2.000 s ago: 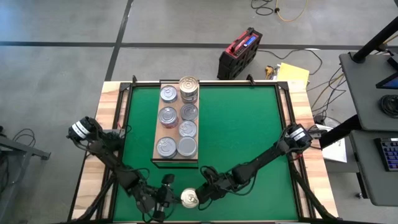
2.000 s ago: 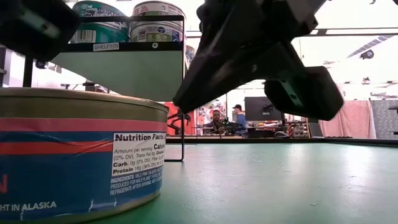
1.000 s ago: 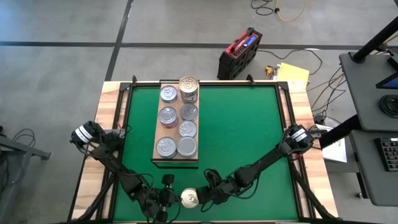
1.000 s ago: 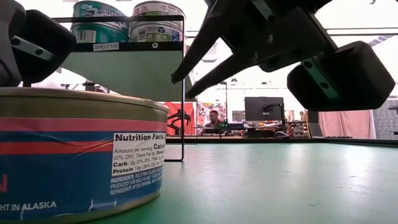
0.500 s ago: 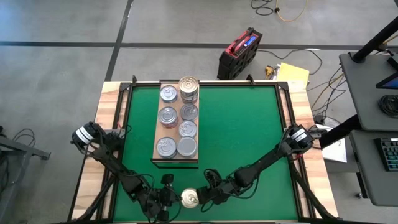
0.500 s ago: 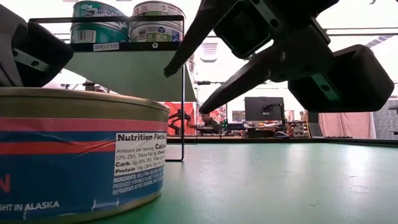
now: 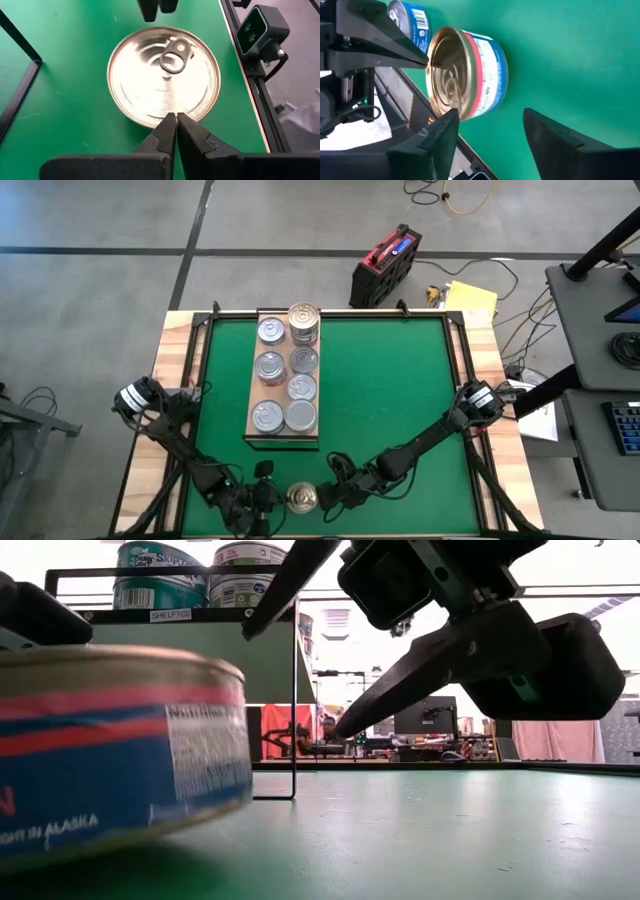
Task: Stack canned seafood by type on shelf
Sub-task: Stack the blue and pink tuna can on top of the blue and pink tuna cans on the shelf
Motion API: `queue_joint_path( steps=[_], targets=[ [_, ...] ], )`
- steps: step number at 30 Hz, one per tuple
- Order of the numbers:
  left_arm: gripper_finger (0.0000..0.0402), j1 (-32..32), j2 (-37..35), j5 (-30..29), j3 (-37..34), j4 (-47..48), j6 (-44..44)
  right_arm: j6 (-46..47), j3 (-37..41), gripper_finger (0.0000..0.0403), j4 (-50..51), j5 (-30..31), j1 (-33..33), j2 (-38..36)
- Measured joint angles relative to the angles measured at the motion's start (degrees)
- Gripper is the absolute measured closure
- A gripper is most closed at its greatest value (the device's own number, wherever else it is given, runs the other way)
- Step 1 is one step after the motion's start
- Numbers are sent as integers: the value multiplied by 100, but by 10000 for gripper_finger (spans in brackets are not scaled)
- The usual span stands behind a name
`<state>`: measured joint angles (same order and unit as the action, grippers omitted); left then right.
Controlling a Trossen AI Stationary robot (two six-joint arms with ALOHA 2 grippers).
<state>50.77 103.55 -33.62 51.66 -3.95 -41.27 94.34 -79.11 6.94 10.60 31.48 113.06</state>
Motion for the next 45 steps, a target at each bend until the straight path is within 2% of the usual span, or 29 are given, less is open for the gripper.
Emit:
queue_joint_path(
  steps=[9,24,32,45],
  targets=[
    [402,21,28,35,-24,82,19,-439,2,142,-395,141,-60,0],
    [402,19,24,1,-15,32,23,-435,2,75,-595,141,-217,7],
    [402,19,13,-1,-20,5,10,-437,7,70,-1189,65,-223,400],
    [402,19,11,-4,-39,-10,3,-804,9,103,-1529,-10,-269,501]
  ],
)
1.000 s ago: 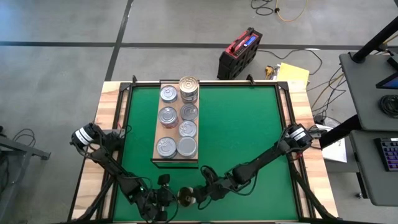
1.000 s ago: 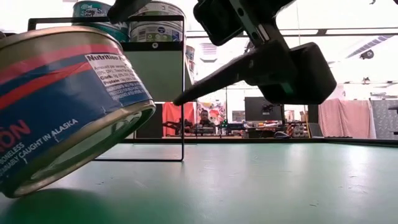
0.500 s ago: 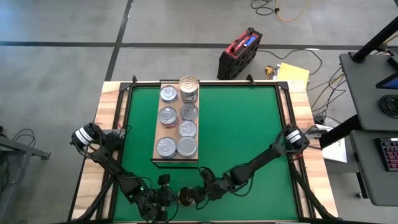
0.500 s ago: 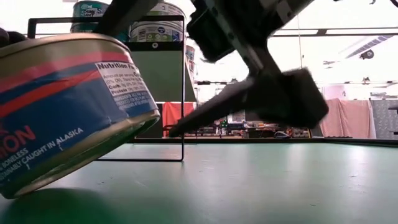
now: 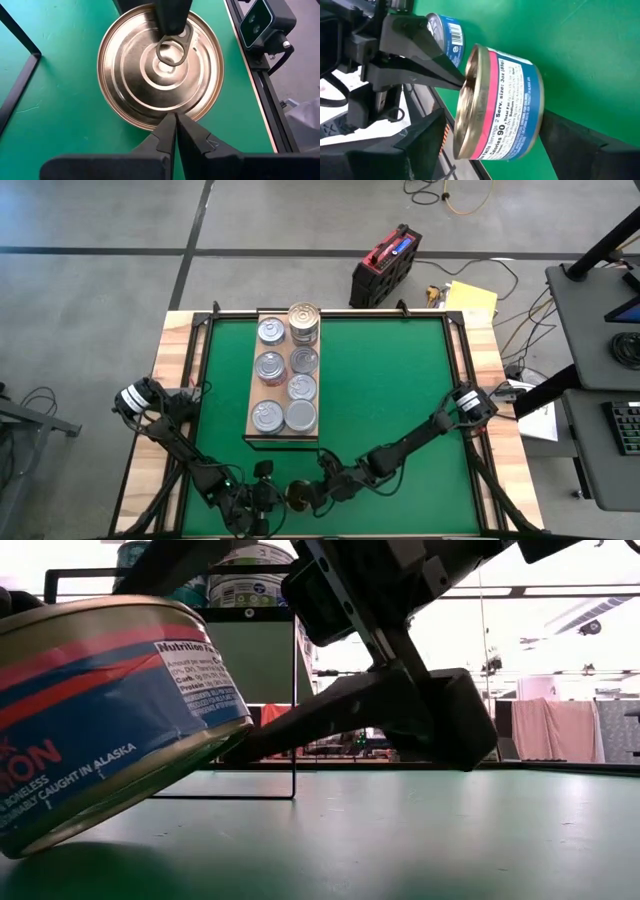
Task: Stack canned seafood by type on shelf
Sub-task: Stack the blue and pink tuna can on top of the blue and pink tuna cans on the shelf
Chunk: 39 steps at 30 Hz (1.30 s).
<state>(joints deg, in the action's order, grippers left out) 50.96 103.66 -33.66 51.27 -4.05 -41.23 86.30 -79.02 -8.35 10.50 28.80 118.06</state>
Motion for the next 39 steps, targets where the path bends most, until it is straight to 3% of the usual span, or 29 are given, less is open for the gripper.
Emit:
queue_joint_path(
  steps=[16,29,39],
  targets=[
    [402,0,0,-14,-4,-1,0,-284,0,196,-6,1,-48,28],
    [402,-34,0,-56,-9,0,0,-811,0,117,-26,-7,-94,28],
    [402,-59,0,-49,-12,-8,15,-1184,-2,129,-141,-8,-138,28]
  ],
)
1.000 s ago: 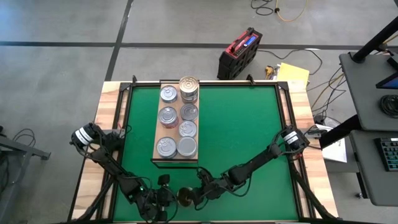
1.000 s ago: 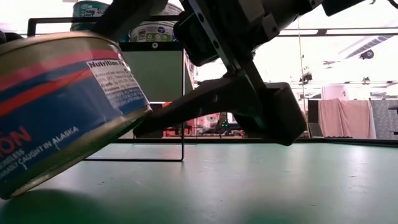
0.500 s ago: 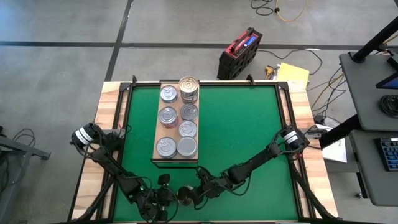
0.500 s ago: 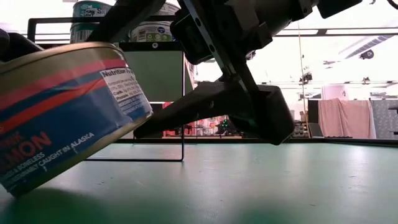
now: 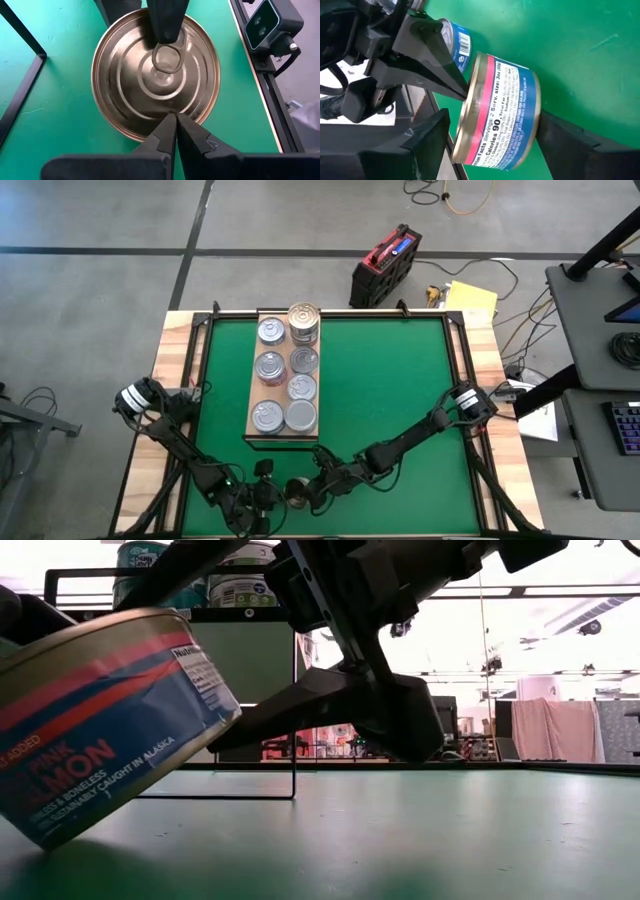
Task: Stack canned seafood by type on shelf
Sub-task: Stack the blue and pink tuna can on top of the blue and pink tuna cans on the shelf
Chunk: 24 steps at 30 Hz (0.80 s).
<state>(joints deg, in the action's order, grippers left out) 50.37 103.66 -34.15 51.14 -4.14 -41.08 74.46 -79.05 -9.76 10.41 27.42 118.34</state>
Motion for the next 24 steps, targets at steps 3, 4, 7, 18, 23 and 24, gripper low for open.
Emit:
queue_joint_path(
  steps=[3,4,7,18,23,24],
  targets=[
    [402,-6,0,1,-34,-69,-2,17,0,141,-49,-11,0,51],
    [402,-10,0,4,-52,-102,-1,68,-6,144,-164,-36,-9,101],
    [402,-29,-2,-2,-116,-270,0,120,-7,145,-513,-205,-9,289],
    [402,-22,-5,20,-136,-279,0,107,-7,163,-644,-304,-19,357],
    [402,-20,-65,46,-137,-163,0,92,-7,222,-633,-331,-25,338],
    [402,-21,-83,48,-138,-132,0,94,-7,222,-629,-331,-26,335]
  ],
)
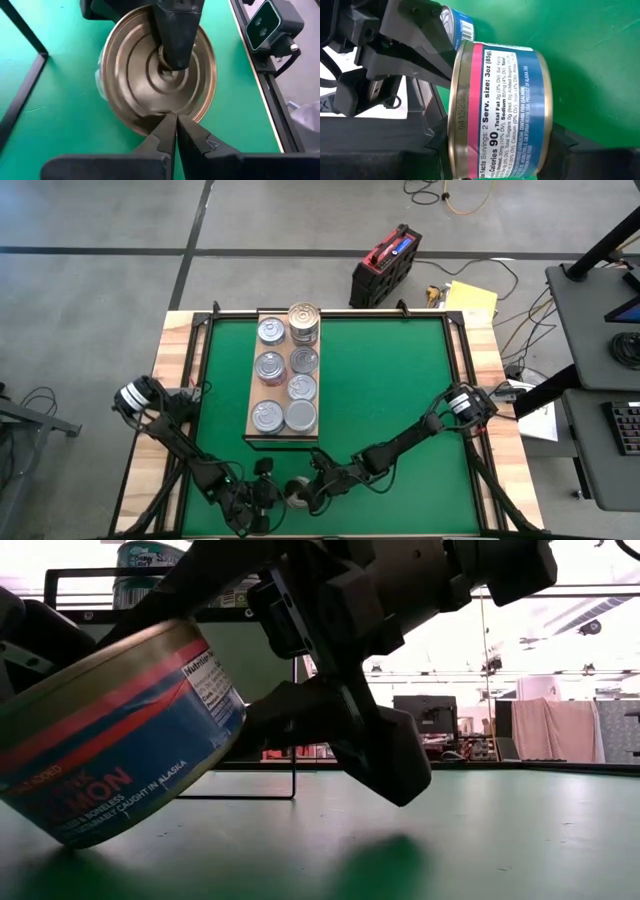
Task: Stack canned seafood by type on shelf
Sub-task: Stack the blue and pink tuna can on top of the blue and pink tuna cans on the shelf
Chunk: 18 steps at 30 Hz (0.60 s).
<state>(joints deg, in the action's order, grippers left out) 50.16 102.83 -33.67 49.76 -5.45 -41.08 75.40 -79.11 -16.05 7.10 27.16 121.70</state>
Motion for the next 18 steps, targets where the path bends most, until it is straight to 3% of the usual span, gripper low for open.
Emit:
queue_joint_path(
  steps=[9,13,18],
  targets=[
    [402,57,-415,-20,-2,479,269,3,2,222,273,-309,3,-237],
    [402,81,-706,-26,-3,665,689,-99,2,222,974,-370,33,-655],
    [402,97,-1070,17,-9,753,1176,-232,2,222,1698,-859,42,-1275]
  ],
)
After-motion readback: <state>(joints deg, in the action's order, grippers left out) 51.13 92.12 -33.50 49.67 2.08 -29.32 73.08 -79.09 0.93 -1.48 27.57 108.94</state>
